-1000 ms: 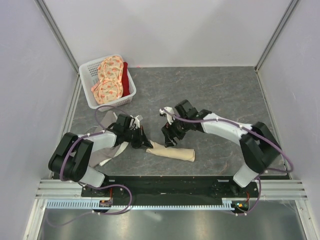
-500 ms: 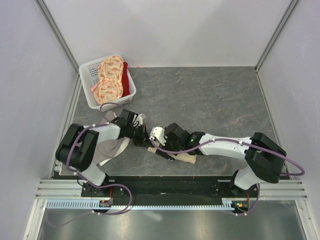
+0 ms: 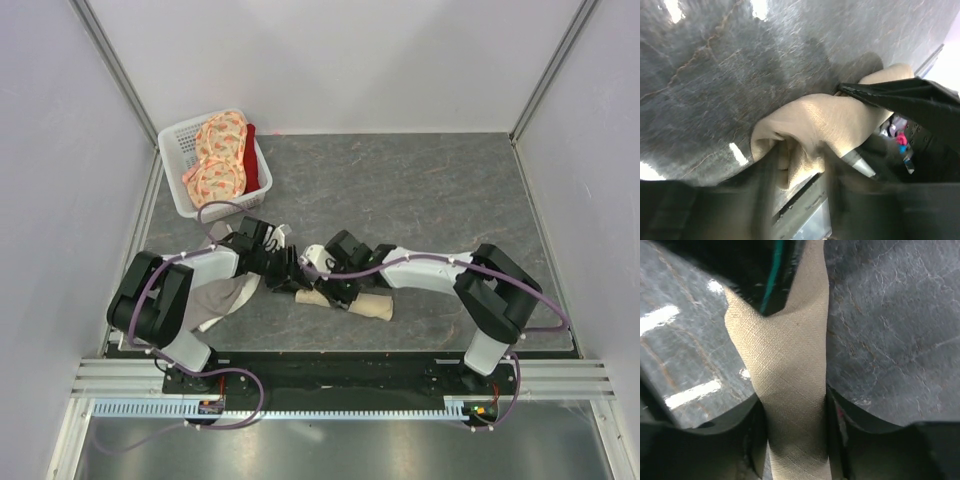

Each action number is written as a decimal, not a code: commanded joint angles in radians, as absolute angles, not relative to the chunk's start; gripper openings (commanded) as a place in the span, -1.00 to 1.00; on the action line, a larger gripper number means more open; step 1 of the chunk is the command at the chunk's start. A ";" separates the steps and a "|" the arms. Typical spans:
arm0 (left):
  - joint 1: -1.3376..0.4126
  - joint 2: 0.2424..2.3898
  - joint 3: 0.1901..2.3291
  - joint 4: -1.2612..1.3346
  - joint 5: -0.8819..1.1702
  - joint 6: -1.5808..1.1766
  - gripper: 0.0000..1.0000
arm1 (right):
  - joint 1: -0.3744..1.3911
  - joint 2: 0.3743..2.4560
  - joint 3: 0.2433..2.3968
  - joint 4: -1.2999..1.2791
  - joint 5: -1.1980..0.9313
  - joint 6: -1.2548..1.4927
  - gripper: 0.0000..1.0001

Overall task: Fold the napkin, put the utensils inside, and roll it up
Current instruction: Roll the napkin with the utensil

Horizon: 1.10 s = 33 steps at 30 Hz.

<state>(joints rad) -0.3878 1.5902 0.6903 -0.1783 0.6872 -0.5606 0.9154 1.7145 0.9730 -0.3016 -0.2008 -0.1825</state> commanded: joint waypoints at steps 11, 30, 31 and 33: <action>-0.383 1.324 0.692 -0.273 0.453 -0.469 0.25 | 0.666 2.040 1.172 -0.567 -0.992 -0.163 -0.15; -0.439 1.405 0.612 -0.052 0.572 -0.529 0.02 | 0.569 2.298 1.290 -0.647 -1.128 -0.173 -0.12; -0.439 1.422 0.609 -0.045 0.572 -0.532 -0.16 | 0.568 2.296 1.292 -0.646 -1.126 -0.172 -0.10; -0.439 1.440 0.606 -0.032 0.568 -0.534 -0.37 | 0.565 2.295 1.293 -0.644 -1.115 -0.167 -0.05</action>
